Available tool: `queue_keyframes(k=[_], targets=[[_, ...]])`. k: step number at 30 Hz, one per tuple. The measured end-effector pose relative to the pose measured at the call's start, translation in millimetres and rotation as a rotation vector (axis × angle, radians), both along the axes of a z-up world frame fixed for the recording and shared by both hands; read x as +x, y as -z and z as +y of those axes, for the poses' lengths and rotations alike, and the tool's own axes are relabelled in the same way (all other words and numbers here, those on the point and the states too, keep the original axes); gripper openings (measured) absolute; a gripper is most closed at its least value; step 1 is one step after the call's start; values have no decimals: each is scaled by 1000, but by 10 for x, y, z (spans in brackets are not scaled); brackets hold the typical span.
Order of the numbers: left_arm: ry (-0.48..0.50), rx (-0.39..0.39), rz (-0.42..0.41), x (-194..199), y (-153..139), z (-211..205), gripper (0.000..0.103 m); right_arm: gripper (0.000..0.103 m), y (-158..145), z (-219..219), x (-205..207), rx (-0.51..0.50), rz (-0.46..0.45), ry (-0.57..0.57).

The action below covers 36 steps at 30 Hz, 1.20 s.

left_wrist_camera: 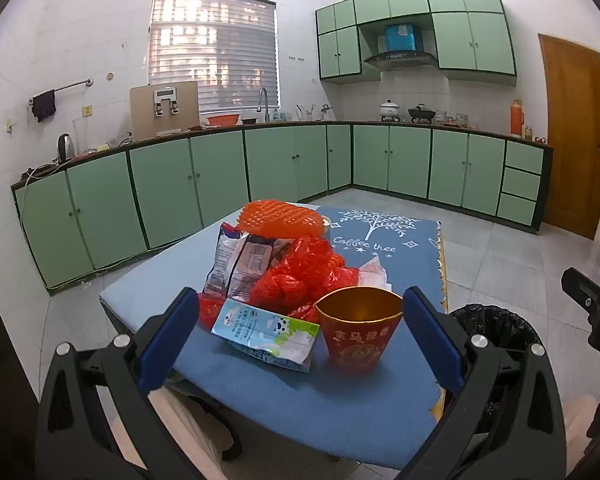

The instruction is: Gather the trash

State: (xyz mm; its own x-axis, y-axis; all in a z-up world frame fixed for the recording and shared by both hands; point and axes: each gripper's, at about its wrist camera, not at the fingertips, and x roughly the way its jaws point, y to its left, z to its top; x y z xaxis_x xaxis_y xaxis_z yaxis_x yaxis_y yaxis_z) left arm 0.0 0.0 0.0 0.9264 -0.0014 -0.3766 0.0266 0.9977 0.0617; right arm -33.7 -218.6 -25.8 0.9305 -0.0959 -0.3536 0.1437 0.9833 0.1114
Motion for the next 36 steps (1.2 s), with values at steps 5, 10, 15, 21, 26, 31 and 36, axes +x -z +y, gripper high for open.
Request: queue_keyframes(k=[5, 10, 15, 21, 26, 31, 36], targets=[[-13, 1, -7, -15, -6, -2, 98, 97, 0, -2, -2, -3, -1, 1], [-8, -5, -2, 14, 42, -19, 98, 97, 0, -3, -3, -4, -1, 1], [-8, -8, -2, 10, 32, -9, 98, 97, -1, -5, -5, -5, -2, 0], [-7, -8, -1, 5, 23, -6, 98, 97, -2, -7, -7, -3, -2, 1], [-6, -6, -2, 2, 22, -7, 98, 97, -4, -5, -10, -3, -3, 0], [-7, -6, -3, 1, 21, -9, 98, 97, -7, -6, -15, -2, -4, 0], [-7, -6, -3, -1, 17, -10, 98, 97, -10, -10, -19, -2, -5, 1]])
